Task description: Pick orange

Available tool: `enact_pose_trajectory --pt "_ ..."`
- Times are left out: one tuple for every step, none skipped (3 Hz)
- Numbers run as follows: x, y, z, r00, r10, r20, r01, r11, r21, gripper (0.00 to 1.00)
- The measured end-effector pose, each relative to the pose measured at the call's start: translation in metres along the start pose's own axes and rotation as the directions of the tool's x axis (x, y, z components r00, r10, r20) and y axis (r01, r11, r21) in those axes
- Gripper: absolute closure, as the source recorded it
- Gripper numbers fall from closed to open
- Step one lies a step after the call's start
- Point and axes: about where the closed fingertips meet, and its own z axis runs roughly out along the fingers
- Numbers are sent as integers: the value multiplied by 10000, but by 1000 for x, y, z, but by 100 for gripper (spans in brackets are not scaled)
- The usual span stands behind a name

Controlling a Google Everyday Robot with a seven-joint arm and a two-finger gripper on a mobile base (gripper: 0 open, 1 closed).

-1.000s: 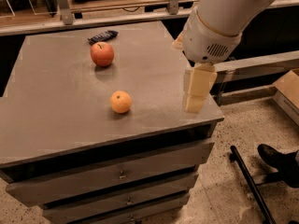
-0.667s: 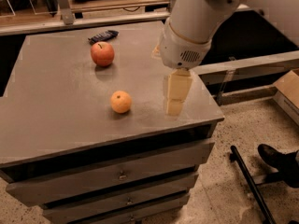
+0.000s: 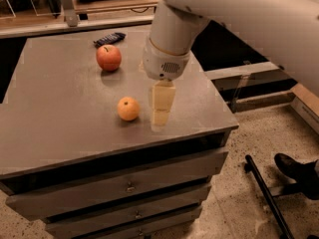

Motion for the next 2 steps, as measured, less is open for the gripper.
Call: enact_pose_trajectory --pt "-13 -7 17 9999 -151 57 152 9996 -224 0" --pt "-26 -10 32 9994 -335 93 339 9986 -401 0"
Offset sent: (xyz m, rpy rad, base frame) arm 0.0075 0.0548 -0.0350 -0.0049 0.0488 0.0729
